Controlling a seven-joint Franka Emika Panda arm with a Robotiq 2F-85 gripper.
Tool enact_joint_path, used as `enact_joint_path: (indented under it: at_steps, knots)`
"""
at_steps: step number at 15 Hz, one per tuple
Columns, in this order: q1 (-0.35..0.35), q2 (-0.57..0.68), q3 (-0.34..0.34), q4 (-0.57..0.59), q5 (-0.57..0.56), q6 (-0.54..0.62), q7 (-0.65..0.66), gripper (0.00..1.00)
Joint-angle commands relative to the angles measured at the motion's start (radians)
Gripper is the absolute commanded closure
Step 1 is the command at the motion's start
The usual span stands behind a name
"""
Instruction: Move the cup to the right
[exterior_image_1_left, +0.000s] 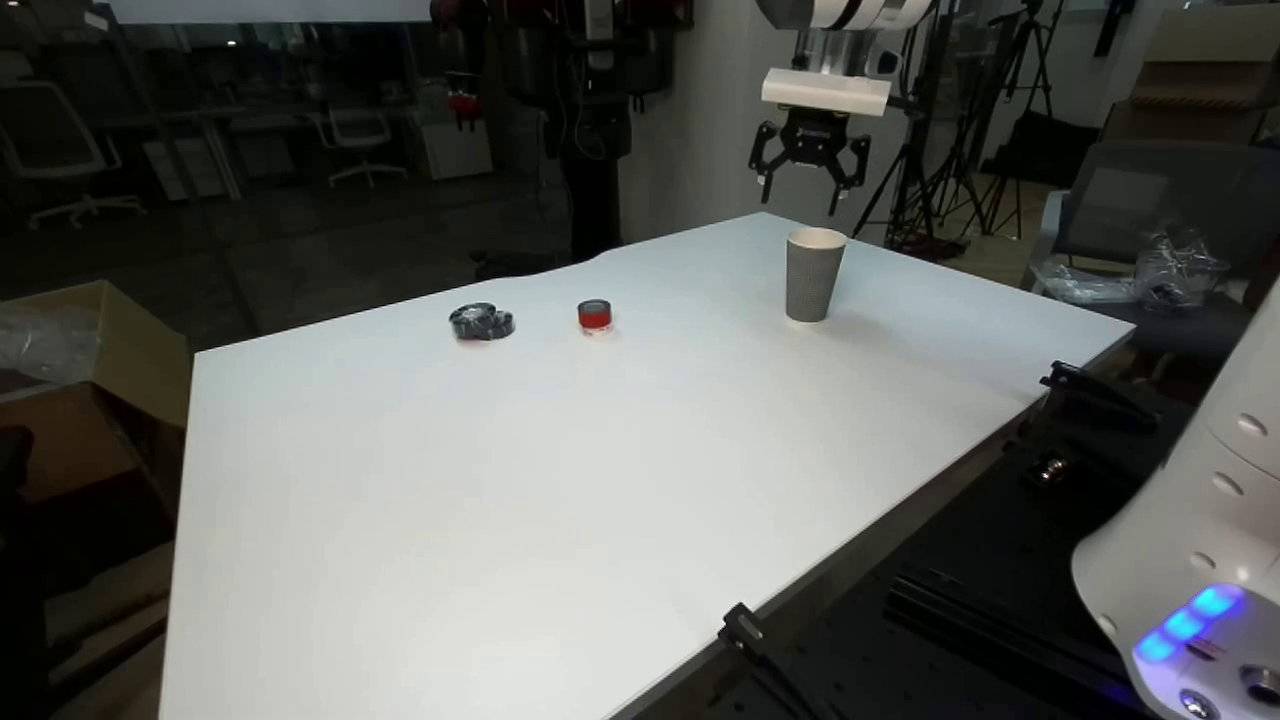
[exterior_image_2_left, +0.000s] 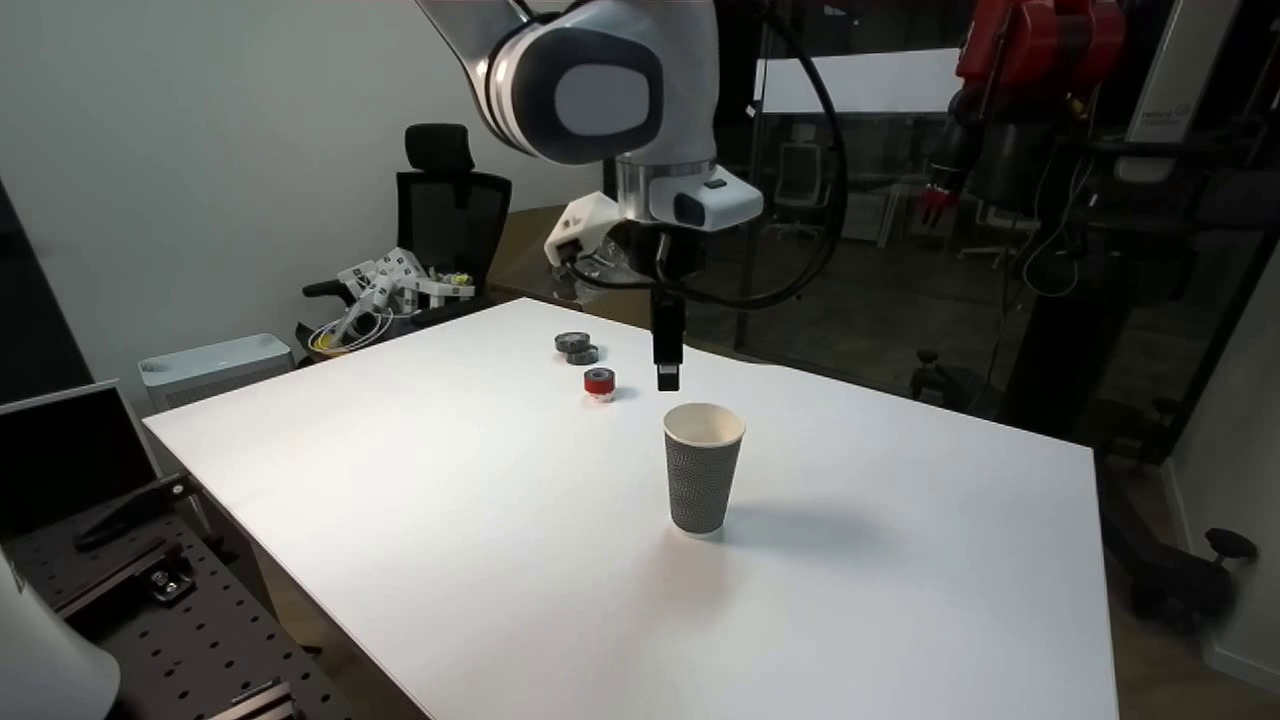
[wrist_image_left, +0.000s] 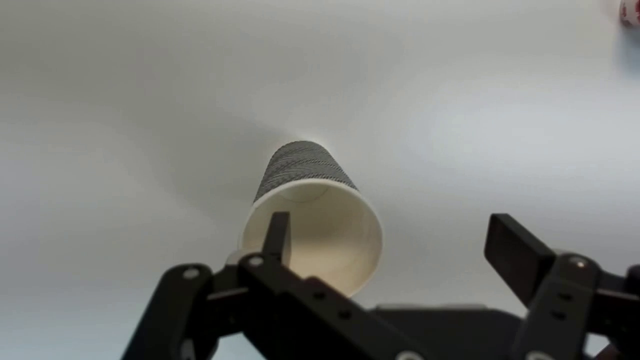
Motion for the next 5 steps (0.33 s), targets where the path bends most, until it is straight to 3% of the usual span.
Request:
enact_joint_path:
  at_steps: [1, 5]
  knots:
    - [-0.015, -0.018, 0.022, -0.009, -0.004, -0.003, 0.002, 0.00]
    - [-0.016, -0.041, 0.029, -0.026, -0.003, -0.005, -0.002, 0.00]
